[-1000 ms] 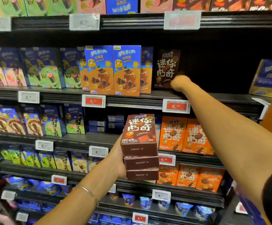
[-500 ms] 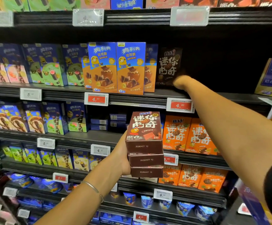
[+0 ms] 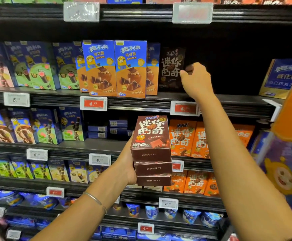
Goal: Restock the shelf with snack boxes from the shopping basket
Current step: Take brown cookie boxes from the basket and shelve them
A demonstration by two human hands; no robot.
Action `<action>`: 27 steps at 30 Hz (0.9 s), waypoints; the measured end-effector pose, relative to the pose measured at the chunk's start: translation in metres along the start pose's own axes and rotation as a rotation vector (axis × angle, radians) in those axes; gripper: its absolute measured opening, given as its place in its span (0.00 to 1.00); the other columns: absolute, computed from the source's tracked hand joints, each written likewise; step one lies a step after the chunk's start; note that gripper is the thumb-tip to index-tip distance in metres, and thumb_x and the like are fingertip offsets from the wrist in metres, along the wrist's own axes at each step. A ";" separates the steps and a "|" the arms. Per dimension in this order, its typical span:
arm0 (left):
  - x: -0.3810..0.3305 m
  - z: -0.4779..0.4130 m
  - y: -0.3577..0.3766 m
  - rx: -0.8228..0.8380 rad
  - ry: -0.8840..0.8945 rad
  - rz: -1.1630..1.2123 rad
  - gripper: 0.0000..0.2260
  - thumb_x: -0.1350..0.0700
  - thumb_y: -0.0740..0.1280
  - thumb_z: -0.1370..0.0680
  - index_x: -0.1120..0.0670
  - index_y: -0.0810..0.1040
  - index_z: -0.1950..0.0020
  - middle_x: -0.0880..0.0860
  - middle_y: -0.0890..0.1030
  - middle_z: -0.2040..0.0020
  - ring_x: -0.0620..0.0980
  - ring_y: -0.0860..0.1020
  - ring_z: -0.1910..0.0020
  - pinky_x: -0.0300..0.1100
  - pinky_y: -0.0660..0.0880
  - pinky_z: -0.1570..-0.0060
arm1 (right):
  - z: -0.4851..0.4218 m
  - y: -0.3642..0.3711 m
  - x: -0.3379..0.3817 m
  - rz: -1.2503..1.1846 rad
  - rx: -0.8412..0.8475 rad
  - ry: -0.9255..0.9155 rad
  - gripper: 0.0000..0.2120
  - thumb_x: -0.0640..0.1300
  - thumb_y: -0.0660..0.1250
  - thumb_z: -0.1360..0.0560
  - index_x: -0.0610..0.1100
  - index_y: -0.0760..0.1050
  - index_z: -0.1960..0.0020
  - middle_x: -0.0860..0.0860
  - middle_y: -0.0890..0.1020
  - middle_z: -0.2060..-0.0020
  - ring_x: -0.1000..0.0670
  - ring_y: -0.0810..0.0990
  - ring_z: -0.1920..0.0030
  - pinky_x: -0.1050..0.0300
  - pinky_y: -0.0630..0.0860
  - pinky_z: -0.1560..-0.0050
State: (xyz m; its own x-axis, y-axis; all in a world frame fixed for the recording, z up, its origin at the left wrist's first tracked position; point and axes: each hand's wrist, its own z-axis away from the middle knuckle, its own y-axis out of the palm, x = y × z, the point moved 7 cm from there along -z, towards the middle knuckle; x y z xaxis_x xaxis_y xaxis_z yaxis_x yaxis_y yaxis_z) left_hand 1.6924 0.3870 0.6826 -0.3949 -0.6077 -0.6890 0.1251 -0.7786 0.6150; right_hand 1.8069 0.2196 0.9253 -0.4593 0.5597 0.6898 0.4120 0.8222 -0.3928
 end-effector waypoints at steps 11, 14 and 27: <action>-0.003 -0.003 -0.012 -0.078 0.232 -0.010 0.33 0.28 0.57 0.19 0.53 0.90 0.48 0.59 0.88 0.46 0.58 0.89 0.52 0.51 0.85 0.61 | 0.178 0.043 -0.046 -0.359 0.469 0.393 0.22 0.60 0.72 0.25 0.45 0.76 0.41 0.55 0.84 0.56 0.61 0.85 0.61 0.65 0.78 0.61; -0.003 0.002 -0.013 -0.107 0.288 -0.065 0.30 0.30 0.57 0.18 0.53 0.85 0.38 0.60 0.88 0.44 0.59 0.88 0.50 0.51 0.85 0.59 | 0.189 0.048 -0.050 -0.316 0.591 0.375 0.21 0.61 0.69 0.23 0.41 0.79 0.50 0.51 0.87 0.60 0.55 0.86 0.61 0.61 0.78 0.59; 0.009 0.012 -0.004 -0.033 0.108 0.012 0.35 0.26 0.59 0.22 0.55 0.88 0.42 0.62 0.86 0.41 0.64 0.87 0.47 0.60 0.85 0.53 | 0.152 -0.019 -0.005 -0.464 0.378 0.178 0.10 0.48 0.71 0.21 0.48 0.81 0.41 0.54 0.86 0.51 0.57 0.86 0.53 0.63 0.78 0.63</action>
State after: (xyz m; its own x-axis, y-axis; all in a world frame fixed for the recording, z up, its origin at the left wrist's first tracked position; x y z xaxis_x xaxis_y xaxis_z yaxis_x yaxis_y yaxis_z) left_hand 1.6777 0.3862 0.6785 -0.2934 -0.6287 -0.7201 0.1596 -0.7749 0.6116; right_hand 1.6817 0.2172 0.8366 -0.3724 0.1360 0.9181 -0.1211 0.9736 -0.1934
